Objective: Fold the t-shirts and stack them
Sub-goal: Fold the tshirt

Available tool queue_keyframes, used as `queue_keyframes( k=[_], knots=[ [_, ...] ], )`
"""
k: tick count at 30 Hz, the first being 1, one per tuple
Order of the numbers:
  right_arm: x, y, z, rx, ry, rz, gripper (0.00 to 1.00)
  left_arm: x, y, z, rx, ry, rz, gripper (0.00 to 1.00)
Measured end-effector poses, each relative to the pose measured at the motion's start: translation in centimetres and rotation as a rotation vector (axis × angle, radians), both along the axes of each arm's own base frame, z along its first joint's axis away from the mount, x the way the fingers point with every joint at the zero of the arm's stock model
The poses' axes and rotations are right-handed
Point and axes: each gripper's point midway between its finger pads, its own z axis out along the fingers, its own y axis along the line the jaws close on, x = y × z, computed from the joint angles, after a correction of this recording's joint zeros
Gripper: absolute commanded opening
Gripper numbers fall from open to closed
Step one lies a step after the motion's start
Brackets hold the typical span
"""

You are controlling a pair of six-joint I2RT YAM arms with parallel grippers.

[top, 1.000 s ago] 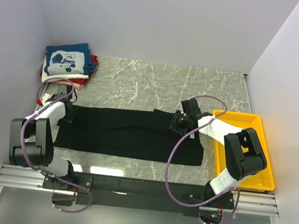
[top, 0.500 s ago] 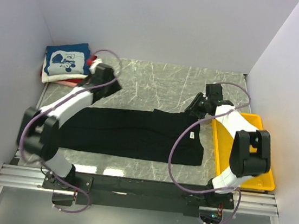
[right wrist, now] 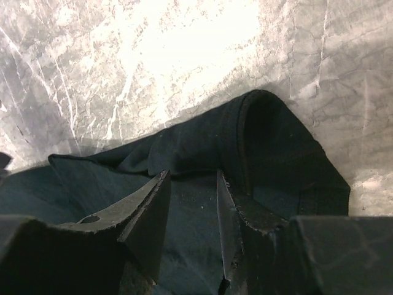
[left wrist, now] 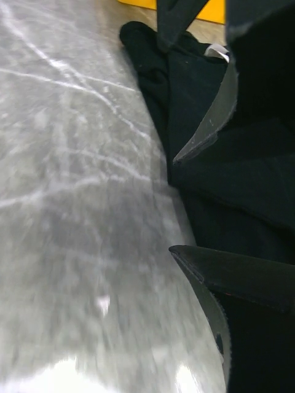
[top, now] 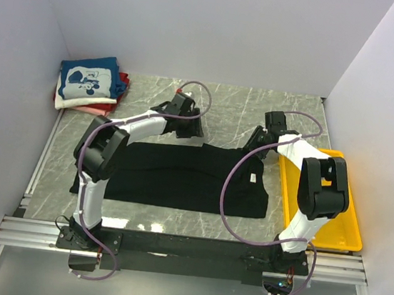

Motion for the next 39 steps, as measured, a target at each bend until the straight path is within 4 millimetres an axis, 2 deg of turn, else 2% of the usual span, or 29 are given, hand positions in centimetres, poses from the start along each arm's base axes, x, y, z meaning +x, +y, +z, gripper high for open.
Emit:
queue_keyframes(
  k=[5,12,19,22,23,27,30,35,39],
  knots=[
    [0.0,-0.1,-0.1,-0.004,0.0,-0.002,0.43,-0.3,-2.3,-0.9,-0.005,0.009,-0.067,0.59],
    [-0.1,0.0,-0.3,-0.009,0.003,0.004,0.42,-1.0,-4.2,-2.3,-0.002,0.039,-0.113,0.55],
    [-0.1,0.1,-0.3,-0.011,0.003,0.008,0.41,-1.6,-5.4,-2.5,-0.009,0.044,-0.142,0.41],
    [-0.1,0.1,-0.3,-0.013,0.003,0.009,0.41,-2.0,-5.9,-2.5,-0.015,0.047,-0.156,0.3],
    [-0.1,0.1,-0.3,-0.014,0.003,0.009,0.41,-2.1,-6.0,-2.5,-0.017,0.046,-0.16,0.24],
    [-0.1,0.2,-0.3,-0.014,0.002,0.01,0.4,-2.6,-6.2,-2.5,-0.024,0.046,-0.171,0.13],
    [-0.2,0.2,-0.5,-0.013,0.002,0.013,0.34,-3.2,-6.1,-2.4,-0.026,0.05,-0.179,0.08],
    [-0.8,0.6,-0.9,-0.013,0.015,0.024,0.19,-3.7,-6.0,-1.6,-0.046,0.042,-0.191,0.01],
    [-1.6,1.1,-1.0,-0.006,0.024,0.04,0.04,-4.5,-6.0,-0.4,-0.068,0.031,-0.209,0.01]
  ],
)
